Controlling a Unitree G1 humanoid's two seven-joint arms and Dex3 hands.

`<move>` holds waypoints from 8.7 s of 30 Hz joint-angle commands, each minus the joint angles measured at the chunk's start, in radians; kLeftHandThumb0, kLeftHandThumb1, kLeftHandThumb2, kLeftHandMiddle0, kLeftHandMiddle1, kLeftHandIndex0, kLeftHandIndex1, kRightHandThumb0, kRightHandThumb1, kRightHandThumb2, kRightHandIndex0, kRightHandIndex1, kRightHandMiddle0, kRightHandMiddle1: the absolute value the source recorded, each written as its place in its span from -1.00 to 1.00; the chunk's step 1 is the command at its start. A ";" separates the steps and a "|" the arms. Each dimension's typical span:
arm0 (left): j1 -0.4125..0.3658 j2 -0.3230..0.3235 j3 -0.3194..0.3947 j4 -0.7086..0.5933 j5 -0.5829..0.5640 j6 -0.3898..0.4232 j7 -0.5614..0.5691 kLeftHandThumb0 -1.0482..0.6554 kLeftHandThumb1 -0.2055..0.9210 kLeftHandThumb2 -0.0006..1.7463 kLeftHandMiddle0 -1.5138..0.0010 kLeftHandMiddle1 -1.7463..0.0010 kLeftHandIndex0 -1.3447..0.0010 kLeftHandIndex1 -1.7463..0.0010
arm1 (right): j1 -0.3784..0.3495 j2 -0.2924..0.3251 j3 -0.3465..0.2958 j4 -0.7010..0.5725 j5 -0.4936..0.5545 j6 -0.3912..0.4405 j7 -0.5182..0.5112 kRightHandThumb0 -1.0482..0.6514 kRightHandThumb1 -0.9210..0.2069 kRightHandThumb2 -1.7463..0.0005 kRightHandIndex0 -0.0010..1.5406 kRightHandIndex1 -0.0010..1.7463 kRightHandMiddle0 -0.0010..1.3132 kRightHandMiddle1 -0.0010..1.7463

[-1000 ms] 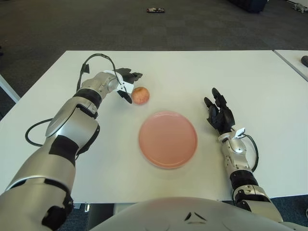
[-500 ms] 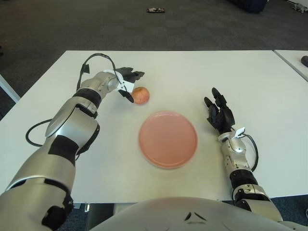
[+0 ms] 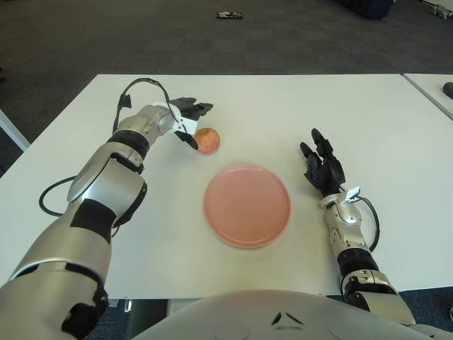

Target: Put the apple into the plate.

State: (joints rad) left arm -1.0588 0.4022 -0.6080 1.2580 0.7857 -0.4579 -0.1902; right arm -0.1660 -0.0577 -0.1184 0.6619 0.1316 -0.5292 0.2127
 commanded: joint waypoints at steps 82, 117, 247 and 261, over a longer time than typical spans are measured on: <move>0.038 -0.125 -0.122 0.081 0.069 0.166 0.086 -1.00 0.77 -1.00 1.00 1.00 1.00 1.00 | 0.069 0.025 -0.021 0.040 0.027 0.013 0.048 -0.52 -1.00 0.18 -0.84 -0.99 -1.00 -0.72; 0.057 -0.123 -0.131 0.088 0.064 0.143 0.091 -1.00 0.80 -0.99 1.00 1.00 1.00 1.00 | 0.066 0.036 -0.022 0.053 0.027 0.008 0.042 -0.53 -1.00 0.19 -0.83 -0.99 -1.00 -0.70; 0.123 -0.124 0.055 0.032 -0.074 -0.083 0.596 0.23 -0.47 0.79 -0.05 -0.94 0.18 -1.00 | 0.045 0.055 -0.063 0.099 0.041 0.003 0.052 -0.46 -1.00 0.32 -0.69 -0.98 -1.00 -0.47; 0.131 -0.115 0.126 -0.008 -0.135 -0.203 0.607 0.23 -0.47 0.79 -0.05 -0.93 0.18 -1.00 | 0.045 0.043 -0.050 0.093 0.023 0.006 0.044 -0.46 -1.00 0.26 -0.69 -0.99 -1.00 -0.48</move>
State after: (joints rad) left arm -0.9004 0.2758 -0.5029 1.2679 0.6699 -0.6402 0.4091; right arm -0.1805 -0.0411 -0.1706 0.6913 0.1445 -0.5502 0.2624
